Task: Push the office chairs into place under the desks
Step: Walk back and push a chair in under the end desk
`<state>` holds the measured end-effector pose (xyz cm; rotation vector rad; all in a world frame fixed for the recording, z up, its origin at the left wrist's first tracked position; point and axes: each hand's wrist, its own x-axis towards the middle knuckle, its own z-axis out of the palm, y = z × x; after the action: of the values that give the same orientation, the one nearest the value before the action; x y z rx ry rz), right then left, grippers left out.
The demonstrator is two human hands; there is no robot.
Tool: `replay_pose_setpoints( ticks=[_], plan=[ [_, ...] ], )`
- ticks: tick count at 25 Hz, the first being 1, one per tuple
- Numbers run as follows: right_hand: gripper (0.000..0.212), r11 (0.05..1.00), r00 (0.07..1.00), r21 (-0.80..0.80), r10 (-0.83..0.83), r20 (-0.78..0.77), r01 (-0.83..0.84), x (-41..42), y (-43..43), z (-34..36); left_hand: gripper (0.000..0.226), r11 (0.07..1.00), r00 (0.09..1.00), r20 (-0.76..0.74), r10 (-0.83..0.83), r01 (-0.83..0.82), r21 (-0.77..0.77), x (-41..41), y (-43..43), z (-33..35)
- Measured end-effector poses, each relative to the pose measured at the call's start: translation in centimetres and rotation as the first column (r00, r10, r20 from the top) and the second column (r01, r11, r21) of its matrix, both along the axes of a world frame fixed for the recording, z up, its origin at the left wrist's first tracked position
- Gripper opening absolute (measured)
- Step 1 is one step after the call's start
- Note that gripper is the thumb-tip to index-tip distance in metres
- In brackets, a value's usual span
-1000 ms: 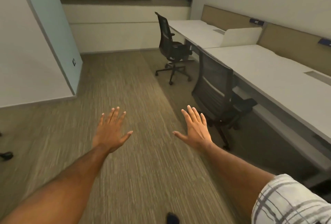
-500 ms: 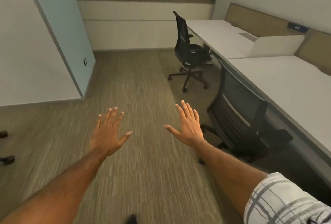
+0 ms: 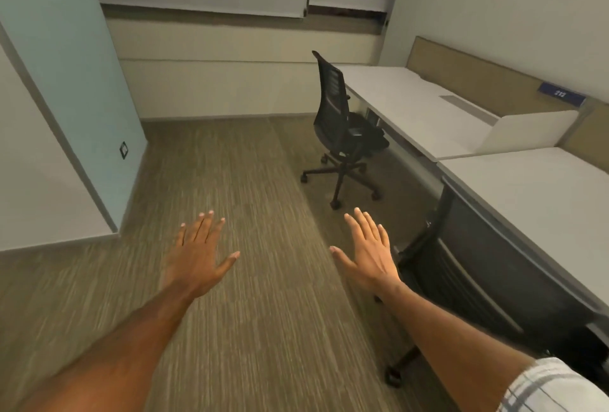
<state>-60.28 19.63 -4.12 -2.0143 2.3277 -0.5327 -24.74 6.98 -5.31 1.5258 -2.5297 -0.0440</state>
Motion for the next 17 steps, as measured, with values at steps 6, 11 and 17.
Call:
replay_pose_setpoints(
  ticks=[6, 11, 17],
  plan=[
    [0.087, 0.998, 0.996, 0.003, -0.064, 0.068, 0.064, -2.8, -11.7, -2.9, 0.106, 0.999, 0.999, 0.006, -0.045, 0.045, 0.002, -5.7, -12.3, -0.4],
    [0.081, 0.998, 0.995, 0.012, -0.057, 0.085, 0.056, -7.1, -24.0, -5.5, 0.116, 0.992, 0.983, 0.148, -0.112, 0.119, -0.04, -9.3, -25.8, -0.1],
    [0.085, 0.998, 0.993, 0.01, -0.063, 0.096, 0.062, -13.6, -40.4, -2.3, 0.109, 0.988, 0.98, 0.165, -0.114, 0.129, -0.08, -14.6, -41.6, 4.2]
  ],
)
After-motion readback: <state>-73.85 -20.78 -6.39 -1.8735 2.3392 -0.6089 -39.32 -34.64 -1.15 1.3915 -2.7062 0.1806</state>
